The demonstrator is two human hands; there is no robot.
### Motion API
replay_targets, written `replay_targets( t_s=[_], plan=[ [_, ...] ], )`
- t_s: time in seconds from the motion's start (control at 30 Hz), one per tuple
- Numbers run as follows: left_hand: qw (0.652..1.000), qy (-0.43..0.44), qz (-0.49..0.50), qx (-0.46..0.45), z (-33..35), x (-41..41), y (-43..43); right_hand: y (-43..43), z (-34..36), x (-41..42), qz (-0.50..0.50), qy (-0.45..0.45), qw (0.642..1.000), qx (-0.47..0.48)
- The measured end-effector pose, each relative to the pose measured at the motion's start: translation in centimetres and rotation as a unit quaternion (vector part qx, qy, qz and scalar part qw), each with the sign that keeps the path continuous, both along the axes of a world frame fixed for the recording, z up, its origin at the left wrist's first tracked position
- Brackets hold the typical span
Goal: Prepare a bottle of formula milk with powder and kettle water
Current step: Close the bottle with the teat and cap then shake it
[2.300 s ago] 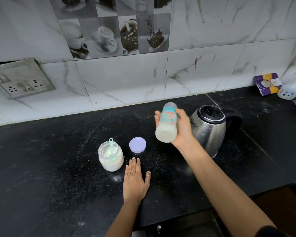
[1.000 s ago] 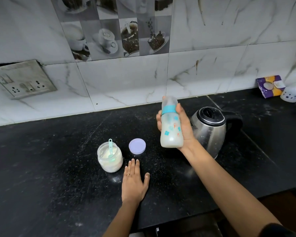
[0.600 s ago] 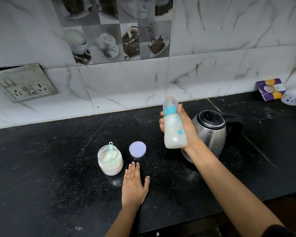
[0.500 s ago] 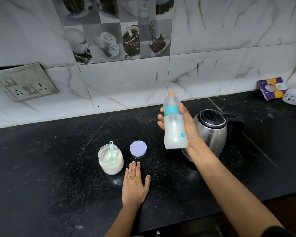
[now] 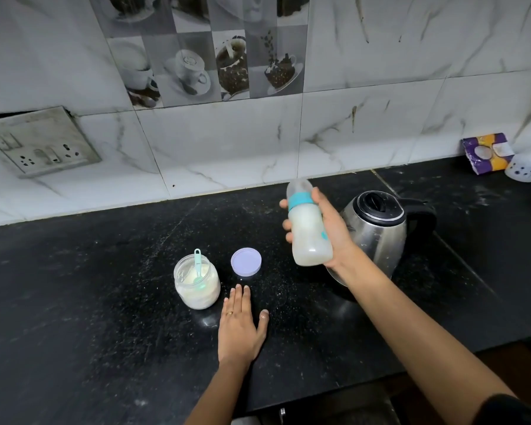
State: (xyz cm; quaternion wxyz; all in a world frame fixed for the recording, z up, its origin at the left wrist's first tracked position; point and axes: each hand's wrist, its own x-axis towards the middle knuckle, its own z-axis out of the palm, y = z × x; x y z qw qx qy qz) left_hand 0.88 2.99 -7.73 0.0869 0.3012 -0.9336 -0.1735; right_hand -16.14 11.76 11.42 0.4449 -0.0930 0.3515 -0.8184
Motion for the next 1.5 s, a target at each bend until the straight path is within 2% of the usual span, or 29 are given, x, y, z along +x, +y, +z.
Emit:
replay_targets(
  t_s=[0.07,0.2,0.27,0.33,0.43,0.6,0.73,0.87,1.0,1.13,1.23,1.37,1.5],
  plan=[
    [1.000,-0.003,-0.002,-0.003,0.0,0.0,0.0,-0.1,0.0,0.1,-0.016,0.014,1.000,0.002],
    [1.000,-0.010,-0.003,-0.006,0.1,0.0,0.0,-0.4,0.6,-0.3,-0.058,-0.058,0.996,-0.032],
    [1.000,-0.014,-0.004,-0.007,0.0,0.0,0.0,-0.5,0.1,0.8,-0.022,-0.008,1.000,-0.015],
    [1.000,-0.016,-0.003,-0.006,0.0,-0.1,-0.1,-0.5,-0.1,1.4,-0.038,0.019,0.999,-0.019],
    [1.000,-0.017,-0.004,-0.006,0.0,-0.1,0.0,-0.4,0.3,1.1,-0.101,-0.055,0.991,-0.065],
    [1.000,-0.017,-0.003,-0.007,0.1,-0.1,0.0,0.1,-1.0,2.3,-0.052,0.004,0.999,0.005],
    [1.000,-0.016,-0.005,-0.006,0.2,-0.1,0.1,0.0,-0.2,2.1,-0.103,-0.063,0.992,-0.042],
    [1.000,-0.009,-0.003,-0.001,0.2,-0.1,0.0,-0.1,-1.3,3.3,-0.043,-0.007,0.999,0.019],
    [1.000,-0.010,-0.004,-0.005,0.1,-0.1,0.0,-0.2,-0.4,3.1,-0.082,-0.058,0.995,-0.028],
    [1.000,-0.009,-0.004,-0.006,0.1,-0.1,-0.1,-0.3,-0.4,3.5,-0.048,-0.009,0.999,0.009],
    [1.000,-0.009,-0.005,-0.008,0.1,-0.1,0.1,-0.4,-0.1,3.2,-0.085,-0.060,0.994,-0.019],
    [1.000,-0.012,-0.005,-0.006,0.1,-0.1,-0.1,-0.6,-1.8,4.6,-0.052,-0.012,0.998,0.039],
    [1.000,-0.015,-0.005,-0.009,0.1,-0.1,0.0,-0.7,-0.3,3.7,-0.074,-0.055,0.996,-0.019]
  ],
)
